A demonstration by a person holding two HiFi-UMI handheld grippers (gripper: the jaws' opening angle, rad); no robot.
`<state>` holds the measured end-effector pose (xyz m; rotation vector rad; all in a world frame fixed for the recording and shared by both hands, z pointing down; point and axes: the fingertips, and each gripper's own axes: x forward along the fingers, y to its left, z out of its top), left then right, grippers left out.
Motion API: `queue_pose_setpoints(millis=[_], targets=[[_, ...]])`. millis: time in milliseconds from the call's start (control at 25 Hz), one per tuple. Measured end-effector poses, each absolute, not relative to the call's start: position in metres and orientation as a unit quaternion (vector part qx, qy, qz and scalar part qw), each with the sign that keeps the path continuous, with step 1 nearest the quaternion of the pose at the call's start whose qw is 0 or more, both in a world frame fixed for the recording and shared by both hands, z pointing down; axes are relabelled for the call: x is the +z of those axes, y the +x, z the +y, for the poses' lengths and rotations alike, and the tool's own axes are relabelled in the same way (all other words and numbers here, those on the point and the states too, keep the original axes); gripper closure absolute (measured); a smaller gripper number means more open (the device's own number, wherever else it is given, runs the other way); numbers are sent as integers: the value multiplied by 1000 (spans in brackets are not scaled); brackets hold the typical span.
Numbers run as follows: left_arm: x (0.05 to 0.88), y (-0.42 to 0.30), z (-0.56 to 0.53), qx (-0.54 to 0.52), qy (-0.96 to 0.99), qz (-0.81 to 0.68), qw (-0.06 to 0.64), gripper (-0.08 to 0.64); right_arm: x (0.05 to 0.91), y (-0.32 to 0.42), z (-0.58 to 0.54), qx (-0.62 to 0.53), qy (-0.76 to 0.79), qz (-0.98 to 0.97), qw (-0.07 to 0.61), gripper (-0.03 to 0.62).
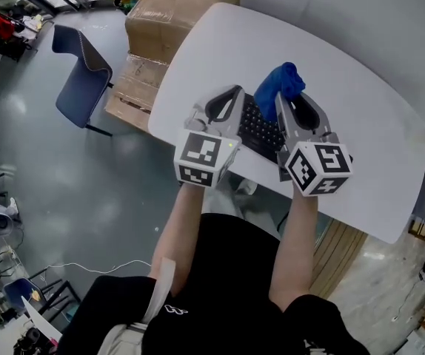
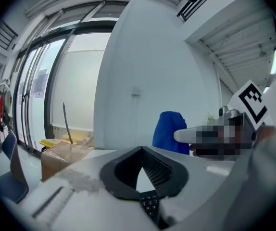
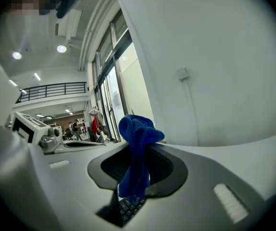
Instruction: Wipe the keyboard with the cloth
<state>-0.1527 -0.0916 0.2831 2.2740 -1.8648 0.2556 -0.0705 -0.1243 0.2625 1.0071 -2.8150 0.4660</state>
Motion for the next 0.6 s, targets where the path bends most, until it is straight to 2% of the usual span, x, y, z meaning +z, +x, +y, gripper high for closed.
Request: queue_pose_setpoints(millis=[600], targets=[[363, -177, -119, 120, 752, -623, 179, 561, 349, -122, -145, 232, 288, -921, 125, 503]])
